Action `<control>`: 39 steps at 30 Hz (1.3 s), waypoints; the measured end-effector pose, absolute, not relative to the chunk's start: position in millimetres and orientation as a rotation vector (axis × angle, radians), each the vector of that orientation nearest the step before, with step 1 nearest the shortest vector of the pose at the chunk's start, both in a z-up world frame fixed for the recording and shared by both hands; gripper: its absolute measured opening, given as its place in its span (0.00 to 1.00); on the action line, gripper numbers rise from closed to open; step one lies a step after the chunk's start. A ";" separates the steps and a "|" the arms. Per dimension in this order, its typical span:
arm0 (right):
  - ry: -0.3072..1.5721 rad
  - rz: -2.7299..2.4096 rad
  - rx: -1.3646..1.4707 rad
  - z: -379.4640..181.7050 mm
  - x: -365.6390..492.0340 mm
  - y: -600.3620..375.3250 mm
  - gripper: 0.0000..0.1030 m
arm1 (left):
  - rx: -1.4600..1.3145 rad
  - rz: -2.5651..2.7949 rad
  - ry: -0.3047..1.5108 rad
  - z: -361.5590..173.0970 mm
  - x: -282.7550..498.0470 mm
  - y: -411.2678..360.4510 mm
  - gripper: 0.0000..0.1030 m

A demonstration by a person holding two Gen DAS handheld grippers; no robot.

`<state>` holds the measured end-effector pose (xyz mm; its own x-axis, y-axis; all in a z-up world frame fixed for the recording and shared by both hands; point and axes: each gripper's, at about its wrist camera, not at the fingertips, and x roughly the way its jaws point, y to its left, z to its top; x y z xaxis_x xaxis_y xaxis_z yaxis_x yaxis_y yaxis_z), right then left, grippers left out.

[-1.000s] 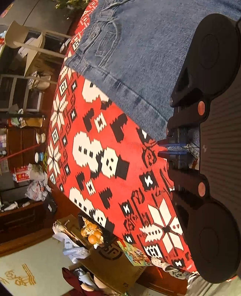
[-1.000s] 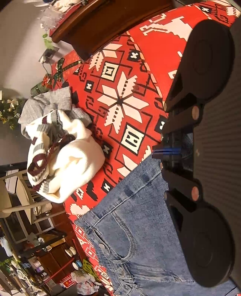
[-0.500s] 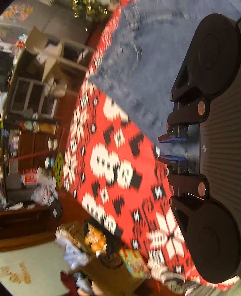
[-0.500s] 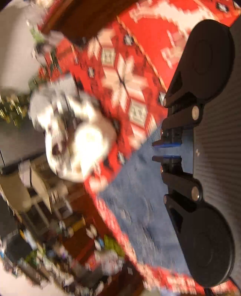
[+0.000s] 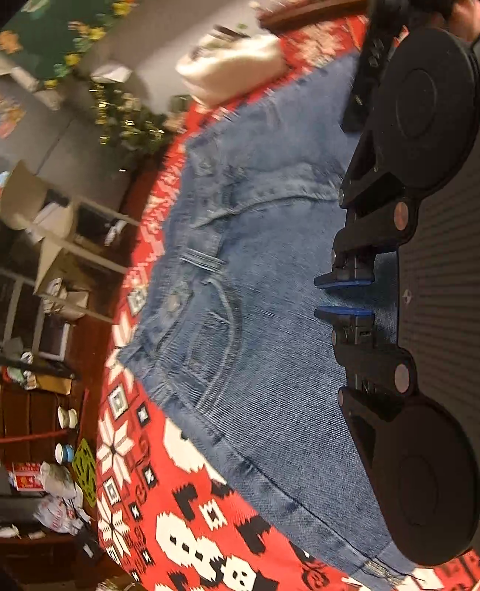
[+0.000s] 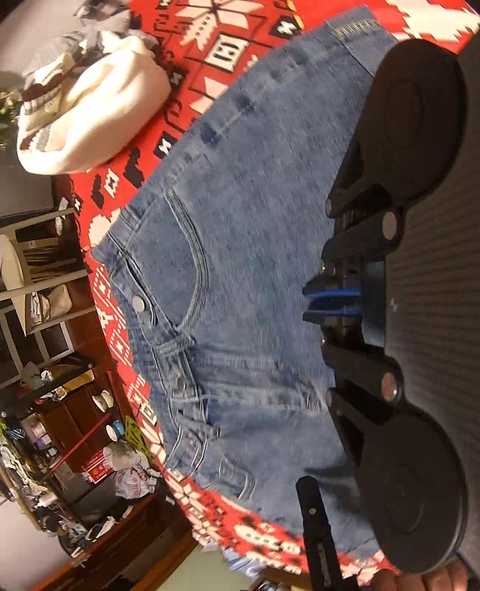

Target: Fold clothes

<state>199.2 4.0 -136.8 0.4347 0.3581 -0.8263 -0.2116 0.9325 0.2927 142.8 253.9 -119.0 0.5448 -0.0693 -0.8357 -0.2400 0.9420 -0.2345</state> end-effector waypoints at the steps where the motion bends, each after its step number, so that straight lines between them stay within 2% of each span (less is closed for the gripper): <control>1: 1.061 0.342 0.151 -137.2 200.3 -2.1 0.03 | -0.329 0.103 0.998 -122.0 142.6 254.9 0.05; 3: 1.063 0.313 0.179 -138.7 205.8 -18.4 0.00 | -0.316 0.103 0.989 -122.8 140.1 259.7 0.03; 7: 1.049 0.203 0.191 -139.2 218.7 -51.6 0.00 | -0.241 0.190 0.973 -121.4 137.7 271.1 0.04; 12: 1.041 0.089 0.244 -139.7 227.9 -87.0 0.00 | -0.276 0.250 0.974 -123.0 134.6 297.3 0.04; 14: 1.032 0.075 0.272 -134.8 225.9 -93.1 0.07 | -0.315 0.254 0.976 -121.5 131.5 305.2 0.04; 15: 1.031 0.086 0.286 -132.3 223.7 -93.1 0.09 | -0.331 0.242 0.976 -119.8 129.1 305.4 0.04; 24: 1.086 0.331 0.208 -119.6 182.7 -29.7 0.10 | -0.449 0.045 1.027 -110.0 109.0 263.0 0.05; 32: 1.130 0.367 0.091 -131.9 162.3 9.7 0.09 | -0.284 0.004 1.065 -121.4 101.0 207.2 0.05; 34: 1.134 0.355 0.070 -135.1 162.2 10.7 0.06 | -0.256 0.008 1.061 -122.7 99.3 204.3 0.05; 39: 1.130 0.312 0.091 -131.9 165.0 -9.4 0.07 | -0.249 0.025 1.054 -124.4 93.5 210.6 0.05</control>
<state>165.0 -9.4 -131.9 0.3889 0.2905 -0.8743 -0.1990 0.9531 0.2281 93.5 210.6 -124.4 0.4962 -0.0984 -0.8626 -0.1392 0.9717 -0.1910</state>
